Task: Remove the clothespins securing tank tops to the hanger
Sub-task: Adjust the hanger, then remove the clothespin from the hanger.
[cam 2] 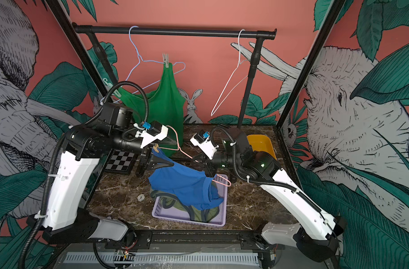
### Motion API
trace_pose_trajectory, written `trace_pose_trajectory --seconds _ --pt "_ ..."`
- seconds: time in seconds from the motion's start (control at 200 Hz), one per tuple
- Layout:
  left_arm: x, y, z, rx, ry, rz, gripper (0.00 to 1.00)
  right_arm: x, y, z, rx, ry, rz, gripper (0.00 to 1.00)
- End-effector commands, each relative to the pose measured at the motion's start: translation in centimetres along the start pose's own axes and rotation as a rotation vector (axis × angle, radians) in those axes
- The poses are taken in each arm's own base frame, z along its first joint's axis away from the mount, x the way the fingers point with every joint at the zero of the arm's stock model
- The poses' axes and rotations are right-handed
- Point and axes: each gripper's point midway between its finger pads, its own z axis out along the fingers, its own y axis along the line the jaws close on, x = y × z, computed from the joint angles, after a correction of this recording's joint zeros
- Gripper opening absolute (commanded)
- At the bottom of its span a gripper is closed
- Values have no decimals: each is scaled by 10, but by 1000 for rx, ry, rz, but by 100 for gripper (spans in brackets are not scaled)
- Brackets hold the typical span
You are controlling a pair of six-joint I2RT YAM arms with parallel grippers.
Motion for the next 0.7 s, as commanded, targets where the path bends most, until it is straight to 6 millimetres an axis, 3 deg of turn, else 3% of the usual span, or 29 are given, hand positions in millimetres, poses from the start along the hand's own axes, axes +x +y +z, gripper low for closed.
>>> trace_pose_trajectory --seconds 0.0,0.115,0.19,0.28,0.47,0.695 --pt "-3 -24 -18 -10 21 91 86 -10 0 -12 -1 -52 -14 0" --pt "-1 -28 -26 -45 57 133 87 -3 1 -17 -1 -31 -24 0" --pt "0 -41 -33 -26 68 196 90 2 3 -25 -5 -14 -34 0" --pt "5 -51 -36 -8 83 233 95 5 15 -40 -45 -1 -66 0" --pt "19 -45 -31 -9 133 248 99 9 31 -76 -41 2 -123 0" --pt "15 -37 -26 9 103 243 99 7 44 -111 -13 -35 -164 0"
